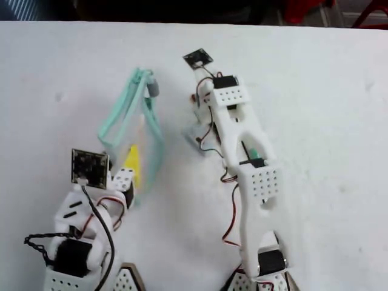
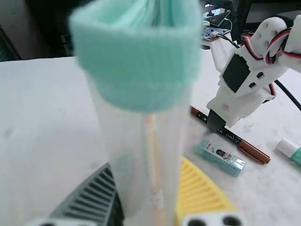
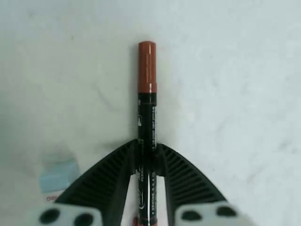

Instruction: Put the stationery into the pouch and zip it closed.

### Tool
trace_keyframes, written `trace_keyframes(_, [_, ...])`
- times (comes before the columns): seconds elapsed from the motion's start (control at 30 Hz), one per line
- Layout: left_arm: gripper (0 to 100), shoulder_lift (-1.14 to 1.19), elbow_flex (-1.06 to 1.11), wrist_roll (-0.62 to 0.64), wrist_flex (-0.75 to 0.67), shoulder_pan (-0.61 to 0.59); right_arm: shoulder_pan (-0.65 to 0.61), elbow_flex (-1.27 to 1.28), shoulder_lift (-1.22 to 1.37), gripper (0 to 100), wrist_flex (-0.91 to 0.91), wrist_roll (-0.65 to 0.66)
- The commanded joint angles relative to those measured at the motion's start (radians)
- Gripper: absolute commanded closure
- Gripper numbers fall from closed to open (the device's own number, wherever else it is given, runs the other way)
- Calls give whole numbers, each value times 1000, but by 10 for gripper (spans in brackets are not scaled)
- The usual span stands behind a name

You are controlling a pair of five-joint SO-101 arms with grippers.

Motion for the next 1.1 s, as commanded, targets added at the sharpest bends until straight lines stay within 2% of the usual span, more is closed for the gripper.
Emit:
trace_keyframes(0.0, [917,-10,-5,-12,-31,13,-8,-12,-1,982,10,9])
trace_keyframes(0.63, [915,-10,-3,-15,-25,13,24,-14,-2,981,-21,3])
trace_keyframes(0.83, [815,-10,-3,-11,-21,15,24,-14,-2,981,-21,8])
trace_keyframes(1.07, [823,-10,-3,-11,-21,15,25,-37,1,981,-15,8])
